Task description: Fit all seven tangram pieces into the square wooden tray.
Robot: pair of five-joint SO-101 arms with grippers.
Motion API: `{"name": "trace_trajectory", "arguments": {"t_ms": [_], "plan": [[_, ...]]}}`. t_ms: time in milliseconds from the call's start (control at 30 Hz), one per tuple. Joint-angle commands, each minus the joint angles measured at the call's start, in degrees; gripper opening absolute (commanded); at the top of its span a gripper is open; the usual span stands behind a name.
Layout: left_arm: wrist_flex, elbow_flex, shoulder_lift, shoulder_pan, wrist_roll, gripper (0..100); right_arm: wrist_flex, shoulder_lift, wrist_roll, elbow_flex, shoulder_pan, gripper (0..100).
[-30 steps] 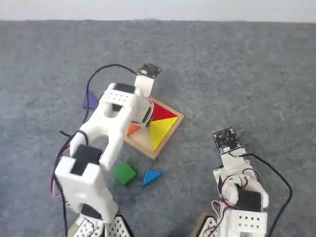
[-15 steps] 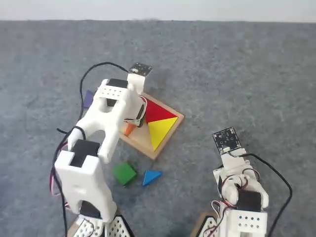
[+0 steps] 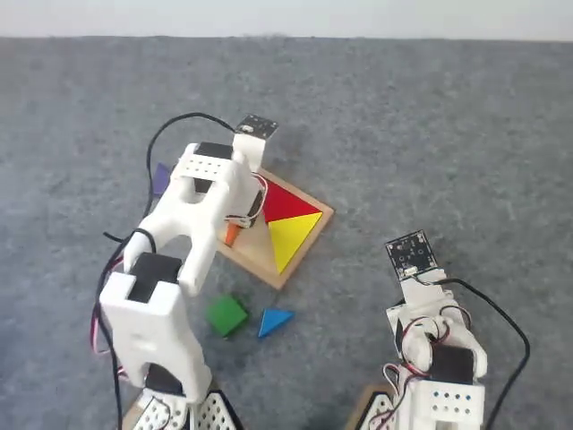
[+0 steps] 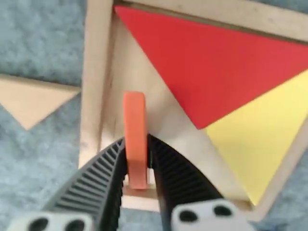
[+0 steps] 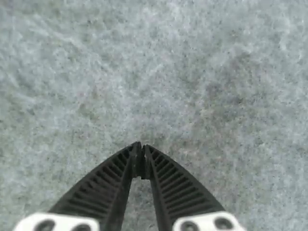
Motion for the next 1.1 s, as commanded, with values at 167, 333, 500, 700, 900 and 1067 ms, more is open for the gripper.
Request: {"name": "trace_trajectory", "arguments": {"t_ms": [167,333,500,700,900,1067], "plan": [[-0.3,-0.8,-5.9,1.2,-1.6,3,0.1,-0.9,0.4,1.0,-0.2,0.8],[0.5,1.0,-6.4,6.7,-1.6,3,0.1,-0.9,0.4,1.0,-0.2,0.8],[0.5,1.3,-5.9,7.1,0.3,7,0.1,-0.9,0.4,1.0,-0.2,0.8],[0.4,1.0,-6.5,5.2,1.5,12,0.1,-0.9,0.4,1.0,-0.2,0.8],[0.1,0.8,-6.5,4.3,1.1,12,0.1,-0.9,0.4,1.0,-0.2,0.8],[0.4,-0.2,-6.6,1.3,-1.9,12,0.1,-0.9,0.4,1.0,-0.2,0.8]]}}
